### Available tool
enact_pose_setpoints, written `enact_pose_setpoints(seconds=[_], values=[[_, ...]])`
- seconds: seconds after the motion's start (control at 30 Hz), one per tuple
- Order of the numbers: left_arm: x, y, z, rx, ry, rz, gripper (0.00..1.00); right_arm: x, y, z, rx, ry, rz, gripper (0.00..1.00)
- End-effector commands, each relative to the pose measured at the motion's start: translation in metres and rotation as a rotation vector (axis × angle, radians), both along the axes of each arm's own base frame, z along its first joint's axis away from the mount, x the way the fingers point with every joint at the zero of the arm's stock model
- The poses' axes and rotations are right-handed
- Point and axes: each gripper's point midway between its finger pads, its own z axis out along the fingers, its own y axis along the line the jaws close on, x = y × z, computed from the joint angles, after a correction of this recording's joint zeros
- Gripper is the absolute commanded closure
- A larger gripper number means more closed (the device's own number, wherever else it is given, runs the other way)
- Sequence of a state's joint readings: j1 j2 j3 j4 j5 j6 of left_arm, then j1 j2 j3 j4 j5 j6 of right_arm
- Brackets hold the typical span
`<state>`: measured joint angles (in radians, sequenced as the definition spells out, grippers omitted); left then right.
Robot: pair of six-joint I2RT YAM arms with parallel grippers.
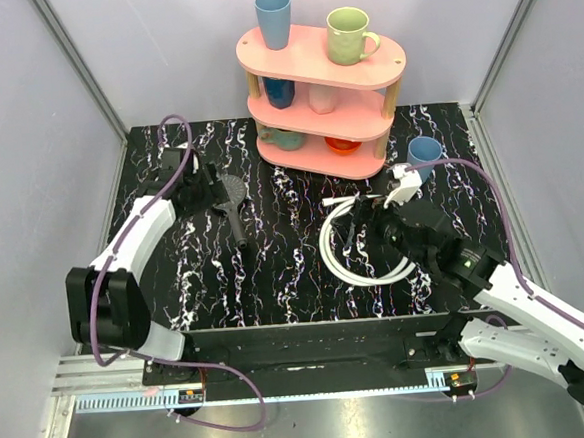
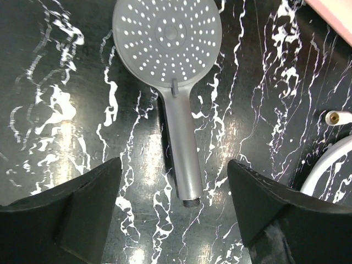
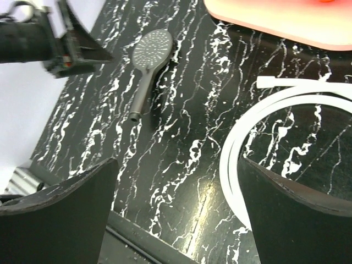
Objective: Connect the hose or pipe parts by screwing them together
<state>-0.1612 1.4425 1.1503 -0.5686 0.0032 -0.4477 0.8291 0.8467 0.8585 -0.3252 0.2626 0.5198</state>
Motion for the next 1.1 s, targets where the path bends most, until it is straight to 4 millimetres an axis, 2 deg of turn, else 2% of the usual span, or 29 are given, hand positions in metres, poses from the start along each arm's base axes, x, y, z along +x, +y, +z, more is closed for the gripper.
enact_pose_setpoints(seconds=[0.0, 0.1, 0.27, 0.4, 0.7, 0.93, 1.03, 1.07], values=[[0.006, -0.018, -0.01, -0.069, 0.049, -0.047, 0.19, -0.01, 0.006, 0.025, 0.099, -0.062, 0.056, 0.0], [0.004, -0.026, -0.031, -0.095, 0.088, -0.069, 0.22, -0.014, 0.011, 0.021, 0.102, -0.065, 0.097, 0.0], [-0.002, -0.033, -0.051, -0.096, 0.144, -0.106, 0.26, -0.013, 0.016, 0.015, 0.1, -0.06, 0.112, 0.0], [-0.011, -0.047, -0.07, -0.054, 0.194, -0.153, 0.28, -0.01, 0.019, 0.013, 0.085, -0.06, 0.115, 0.0], [-0.017, -0.046, -0.085, 0.02, 0.251, -0.149, 0.32, -0.01, 0.023, 0.015, 0.106, -0.07, 0.127, 0.0], [-0.024, -0.058, -0.097, -0.049, 0.282, -0.154, 0.32, -0.008, 0.021, 0.012, 0.103, -0.071, 0.116, 0.0], [-0.03, -0.06, -0.1, -0.085, 0.274, -0.132, 0.44, -0.011, 0.023, 0.009, 0.108, -0.059, 0.127, 0.0], [-0.03, -0.059, -0.092, -0.093, 0.242, -0.115, 0.48, -0.011, 0.024, 0.009, 0.112, -0.057, 0.132, 0.0]])
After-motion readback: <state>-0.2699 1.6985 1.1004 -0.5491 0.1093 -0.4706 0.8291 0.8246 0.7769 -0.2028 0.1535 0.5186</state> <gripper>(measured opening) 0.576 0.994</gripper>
